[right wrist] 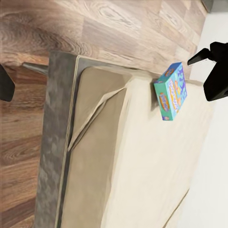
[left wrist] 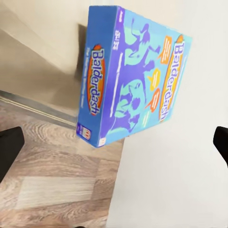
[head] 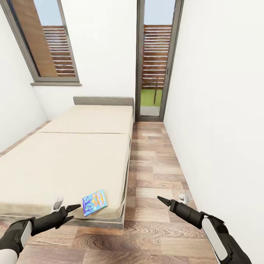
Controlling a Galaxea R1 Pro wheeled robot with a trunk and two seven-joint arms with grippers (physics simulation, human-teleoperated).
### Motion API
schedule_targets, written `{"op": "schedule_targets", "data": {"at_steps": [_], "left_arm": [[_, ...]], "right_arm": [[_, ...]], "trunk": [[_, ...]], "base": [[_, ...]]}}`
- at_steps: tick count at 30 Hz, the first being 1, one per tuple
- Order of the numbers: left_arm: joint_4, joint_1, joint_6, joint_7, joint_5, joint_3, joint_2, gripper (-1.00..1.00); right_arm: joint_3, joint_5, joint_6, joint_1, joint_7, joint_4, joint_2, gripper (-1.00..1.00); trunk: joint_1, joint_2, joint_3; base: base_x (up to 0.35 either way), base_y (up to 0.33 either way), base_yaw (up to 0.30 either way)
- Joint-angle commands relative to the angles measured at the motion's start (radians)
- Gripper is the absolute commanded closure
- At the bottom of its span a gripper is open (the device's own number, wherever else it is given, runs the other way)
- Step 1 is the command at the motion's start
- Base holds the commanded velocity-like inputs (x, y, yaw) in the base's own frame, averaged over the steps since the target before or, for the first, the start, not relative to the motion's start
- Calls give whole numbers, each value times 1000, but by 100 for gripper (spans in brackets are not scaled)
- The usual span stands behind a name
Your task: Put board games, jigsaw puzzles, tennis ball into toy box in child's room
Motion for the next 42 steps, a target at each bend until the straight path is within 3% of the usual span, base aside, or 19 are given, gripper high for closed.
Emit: {"op": "schedule_targets", "data": {"at_steps": [1,9,23,28,42], "left_arm": [[5,-1,8,-5,-5,5,-1,-100],[25,-1,5,-2,-5,6,-1,-100],[28,-1,-2,-6,-3,6,-2,-100],[28,-1,-5,-11,-3,6,-2,-100],[28,-1,-9,-16,-6,4,-5,-100]], "right_arm": [[-1,-6,8,-1,1,0,0,-100],[-1,-6,10,-1,1,0,0,-100],[-1,-6,11,-1,1,0,0,-100],[0,-6,10,-1,1,0,0,-100],[1,-6,10,-1,1,0,0,-100]], "trunk": [[4,-8,-4],[34,-64,-29],[34,-64,-29],[54,-99,-45],[54,-99,-45]], "base": [[0,0,0],[0,0,0],[0,0,0],[0,0,0],[0,0,0]]}}
